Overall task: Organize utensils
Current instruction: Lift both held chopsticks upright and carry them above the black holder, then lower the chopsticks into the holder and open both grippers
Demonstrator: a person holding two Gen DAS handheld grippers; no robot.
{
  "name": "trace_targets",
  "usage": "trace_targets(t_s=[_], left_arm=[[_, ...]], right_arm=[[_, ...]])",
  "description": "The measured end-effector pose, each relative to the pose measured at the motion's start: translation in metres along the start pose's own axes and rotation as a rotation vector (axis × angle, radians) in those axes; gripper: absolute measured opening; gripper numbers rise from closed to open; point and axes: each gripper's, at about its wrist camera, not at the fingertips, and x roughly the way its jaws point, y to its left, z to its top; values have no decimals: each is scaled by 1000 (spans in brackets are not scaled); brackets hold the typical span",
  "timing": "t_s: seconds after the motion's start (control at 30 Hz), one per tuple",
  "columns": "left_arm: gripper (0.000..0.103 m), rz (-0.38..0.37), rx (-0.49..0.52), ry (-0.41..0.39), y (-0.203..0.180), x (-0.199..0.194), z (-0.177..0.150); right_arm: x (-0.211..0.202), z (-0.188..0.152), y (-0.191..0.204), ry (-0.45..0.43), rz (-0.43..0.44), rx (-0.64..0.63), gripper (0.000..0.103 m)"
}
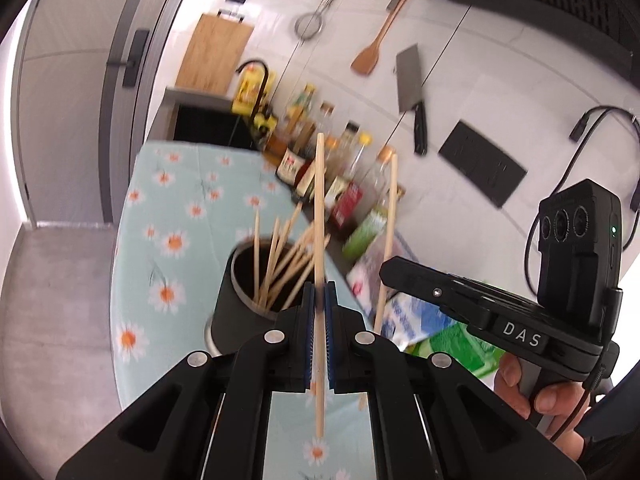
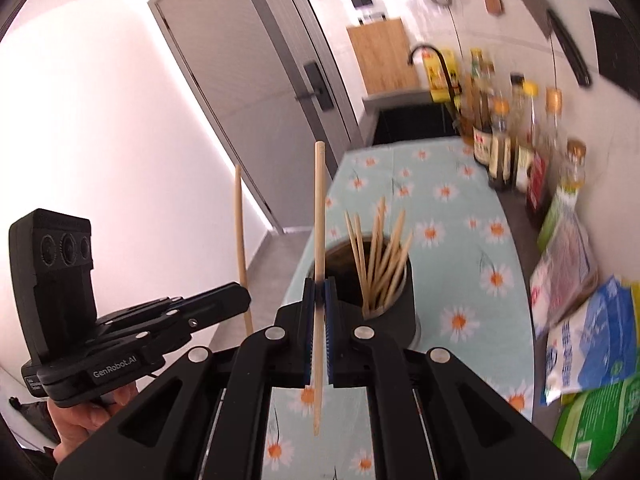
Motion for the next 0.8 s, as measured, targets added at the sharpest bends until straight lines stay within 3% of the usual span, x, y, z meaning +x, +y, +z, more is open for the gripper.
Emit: trace_targets(t_s=[0.3,0.47,0.8], left_arm=[[4,-50,60,-145,-4,-2,40],[4,-41,85,-240,-1,0,55],[6,-50,103,-273,13,25,66]], right_arm=[[-10,41,7,-193,11,-99,6],[-1,56,-1,-246,13,-109,6],[23,65,-18,-261,2,-115,9]])
